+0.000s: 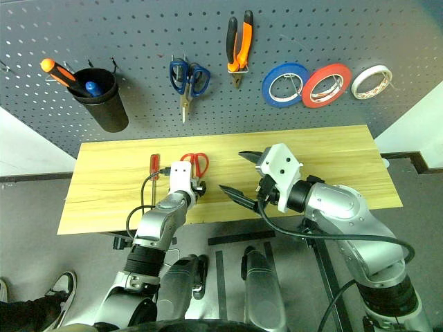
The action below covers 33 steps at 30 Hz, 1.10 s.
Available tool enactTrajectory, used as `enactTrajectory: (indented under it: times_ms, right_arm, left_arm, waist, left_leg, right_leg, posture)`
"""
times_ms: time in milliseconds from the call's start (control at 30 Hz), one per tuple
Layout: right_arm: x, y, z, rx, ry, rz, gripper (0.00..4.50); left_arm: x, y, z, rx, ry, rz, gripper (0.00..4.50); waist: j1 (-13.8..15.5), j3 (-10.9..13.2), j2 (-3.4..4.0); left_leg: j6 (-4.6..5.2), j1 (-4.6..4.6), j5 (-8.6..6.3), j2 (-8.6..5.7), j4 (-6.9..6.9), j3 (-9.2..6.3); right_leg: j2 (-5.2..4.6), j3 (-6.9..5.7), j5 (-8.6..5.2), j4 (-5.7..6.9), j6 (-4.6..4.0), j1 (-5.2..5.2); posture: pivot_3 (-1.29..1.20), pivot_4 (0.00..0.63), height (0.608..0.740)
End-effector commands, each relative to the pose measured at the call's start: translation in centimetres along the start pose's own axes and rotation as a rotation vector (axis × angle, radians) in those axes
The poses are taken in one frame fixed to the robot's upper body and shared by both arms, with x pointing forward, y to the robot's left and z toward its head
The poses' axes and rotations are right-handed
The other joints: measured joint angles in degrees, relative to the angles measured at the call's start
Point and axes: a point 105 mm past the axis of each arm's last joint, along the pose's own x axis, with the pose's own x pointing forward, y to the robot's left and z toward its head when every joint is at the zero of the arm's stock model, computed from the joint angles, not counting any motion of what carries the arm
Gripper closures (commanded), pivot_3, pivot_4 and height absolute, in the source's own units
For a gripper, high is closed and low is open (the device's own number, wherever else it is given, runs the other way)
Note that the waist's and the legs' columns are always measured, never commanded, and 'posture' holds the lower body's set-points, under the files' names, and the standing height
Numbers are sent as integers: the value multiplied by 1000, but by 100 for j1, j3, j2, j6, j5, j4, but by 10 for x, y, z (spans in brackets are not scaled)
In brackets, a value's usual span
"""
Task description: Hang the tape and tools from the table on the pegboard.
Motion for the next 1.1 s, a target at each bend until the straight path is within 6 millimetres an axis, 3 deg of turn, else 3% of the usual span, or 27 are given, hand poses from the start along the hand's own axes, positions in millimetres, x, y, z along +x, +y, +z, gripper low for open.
enactTrajectory:
  times_ms: [33, 467, 1100]
  right_arm:
    - [-3, 4, 10, -41, -28, 0, 39]
    - [-4, 6, 11, -37, -22, -10, 39]
    - [-5, 8, 11, -36, -17, -30, 39]
  left_arm:
    - [2, -1, 5, 6, -28, 5, 551]
    - [10, 9, -12, 40, 32, 64, 551]
    - [19, 7, -25, 103, 87, 62, 551]
  waist:
    - [3, 0, 0]
    - [-3, 1, -1]
    - [-2, 1, -1]
  left_leg:
    - [0, 0, 0, 0, 0, 0]
    - [1, 0, -1, 1, -1, -1]
    - [1, 9, -1, 1, -1, -2]
  right_leg:
    - [0, 0, 0, 0, 0, 0]
    - [0, -1, 0, -4, 1, 0]
    - [0, -2, -1, -9, 5, 14]
  posture:
    - [45, 291, 740]
    - [32, 302, 740]
    - [26, 307, 740]
